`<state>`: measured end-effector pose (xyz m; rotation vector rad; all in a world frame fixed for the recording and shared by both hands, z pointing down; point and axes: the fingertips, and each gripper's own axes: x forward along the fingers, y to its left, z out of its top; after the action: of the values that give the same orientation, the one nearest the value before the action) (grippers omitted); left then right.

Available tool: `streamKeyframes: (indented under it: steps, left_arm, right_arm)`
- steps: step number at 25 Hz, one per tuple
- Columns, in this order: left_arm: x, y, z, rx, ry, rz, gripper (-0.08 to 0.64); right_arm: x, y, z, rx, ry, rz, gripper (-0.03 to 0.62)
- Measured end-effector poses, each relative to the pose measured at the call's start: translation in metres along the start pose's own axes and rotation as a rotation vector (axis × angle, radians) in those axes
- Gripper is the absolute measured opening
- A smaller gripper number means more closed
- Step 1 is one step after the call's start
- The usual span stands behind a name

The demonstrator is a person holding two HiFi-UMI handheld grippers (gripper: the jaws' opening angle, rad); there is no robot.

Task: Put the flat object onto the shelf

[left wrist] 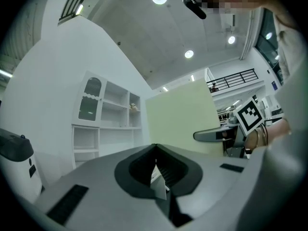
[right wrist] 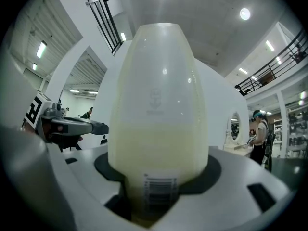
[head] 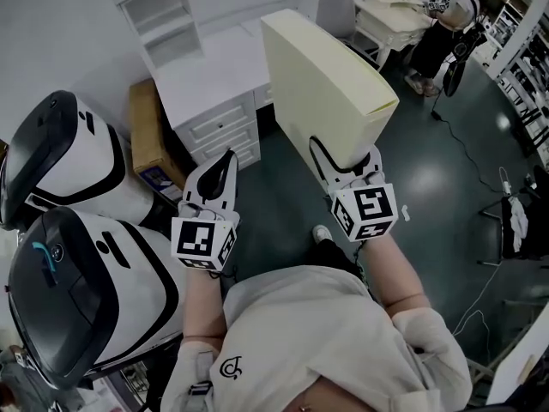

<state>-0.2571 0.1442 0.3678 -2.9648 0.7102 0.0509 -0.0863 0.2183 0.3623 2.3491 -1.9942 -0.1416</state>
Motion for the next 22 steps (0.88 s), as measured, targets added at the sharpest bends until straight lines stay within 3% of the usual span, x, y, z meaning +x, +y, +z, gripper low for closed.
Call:
streamKeyframes:
  steps: [5, 11, 16, 22]
  left_arm:
    - [0.038, 0.008, -0.001, 0.018, 0.007, 0.037, 0.012]
    - [0.105, 0.022, -0.002, 0.037, 0.031, 0.143, 0.012]
    - [0.174, 0.023, -0.001, 0.047, 0.045, 0.206, 0.012]
    - [0.259, 0.025, -0.005, 0.039, 0.052, 0.266, 0.012]
  right_arm:
    - [0.041, -0.030, -0.006, -0.016, -0.002, 0.021, 0.278]
    - [0.114, -0.083, -0.007, -0.003, -0.022, 0.124, 0.279]
    - [0.172, -0.128, -0.011, 0.021, -0.008, 0.262, 0.281]
    - [0.229, -0.189, -0.019, -0.011, -0.010, 0.326, 0.281]
